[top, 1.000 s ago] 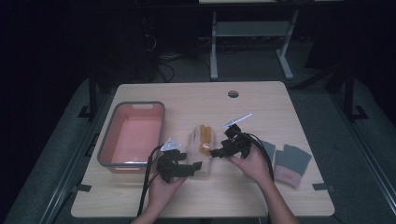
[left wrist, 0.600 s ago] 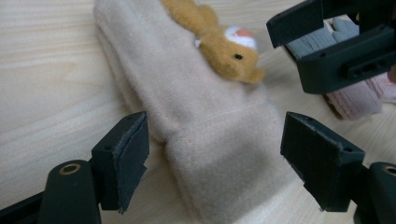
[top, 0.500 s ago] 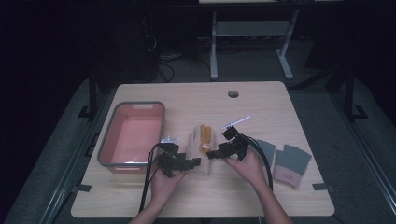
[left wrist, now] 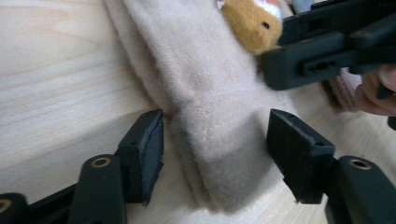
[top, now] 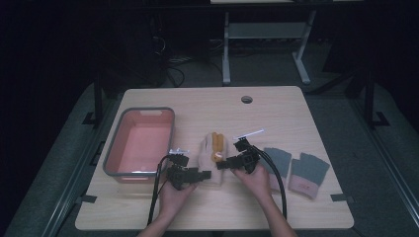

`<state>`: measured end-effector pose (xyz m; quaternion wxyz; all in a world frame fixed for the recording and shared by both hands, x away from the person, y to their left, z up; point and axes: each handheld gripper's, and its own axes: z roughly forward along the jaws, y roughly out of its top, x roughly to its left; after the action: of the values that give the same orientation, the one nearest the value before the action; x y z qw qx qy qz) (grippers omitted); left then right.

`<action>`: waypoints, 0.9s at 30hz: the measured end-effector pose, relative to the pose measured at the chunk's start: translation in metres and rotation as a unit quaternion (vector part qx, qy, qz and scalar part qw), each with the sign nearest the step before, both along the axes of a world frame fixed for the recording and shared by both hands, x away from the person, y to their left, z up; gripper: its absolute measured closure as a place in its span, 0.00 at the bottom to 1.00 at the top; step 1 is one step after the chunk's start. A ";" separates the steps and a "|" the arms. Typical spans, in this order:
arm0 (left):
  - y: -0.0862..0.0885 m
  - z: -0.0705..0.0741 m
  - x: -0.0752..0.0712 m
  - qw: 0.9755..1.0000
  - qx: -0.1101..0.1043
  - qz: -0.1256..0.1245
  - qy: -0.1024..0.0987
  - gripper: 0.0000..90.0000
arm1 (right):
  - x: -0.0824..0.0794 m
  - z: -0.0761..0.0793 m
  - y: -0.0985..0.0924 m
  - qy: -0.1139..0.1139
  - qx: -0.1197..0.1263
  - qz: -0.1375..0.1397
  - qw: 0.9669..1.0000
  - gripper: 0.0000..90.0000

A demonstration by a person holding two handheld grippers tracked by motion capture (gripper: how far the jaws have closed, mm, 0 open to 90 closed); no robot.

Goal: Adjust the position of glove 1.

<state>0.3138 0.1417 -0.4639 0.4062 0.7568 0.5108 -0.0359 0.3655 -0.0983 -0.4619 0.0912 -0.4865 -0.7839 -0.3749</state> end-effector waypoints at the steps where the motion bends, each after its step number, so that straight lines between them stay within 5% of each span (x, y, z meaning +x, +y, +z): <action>1: -0.001 0.000 0.000 1.000 0.003 -0.002 0.000 0.44 | 0.000 0.000 0.000 0.000 0.000 0.000 1.000 0.46; 8: -0.003 0.000 0.000 1.000 0.008 -0.014 -0.002 0.51 | -0.003 -0.002 0.007 0.002 -0.004 -0.017 1.000 0.58; 17: -0.004 -0.002 0.003 1.000 0.001 -0.021 0.004 0.61 | -0.007 -0.009 0.011 0.016 0.031 -0.041 0.999 0.75; 19: -0.004 -0.002 0.004 1.000 -0.002 -0.023 0.008 0.64 | -0.006 -0.011 0.010 0.031 0.041 -0.041 0.998 0.79; 27: -0.004 -0.002 0.005 1.000 -0.008 -0.027 0.000 0.70 | -0.003 -0.014 0.006 0.030 0.058 -0.030 0.997 0.87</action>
<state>0.3189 0.1375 -0.4658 0.4112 0.7670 0.4901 -0.0502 0.3629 -0.0923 -0.4759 0.1314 -0.5146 -0.7427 -0.4078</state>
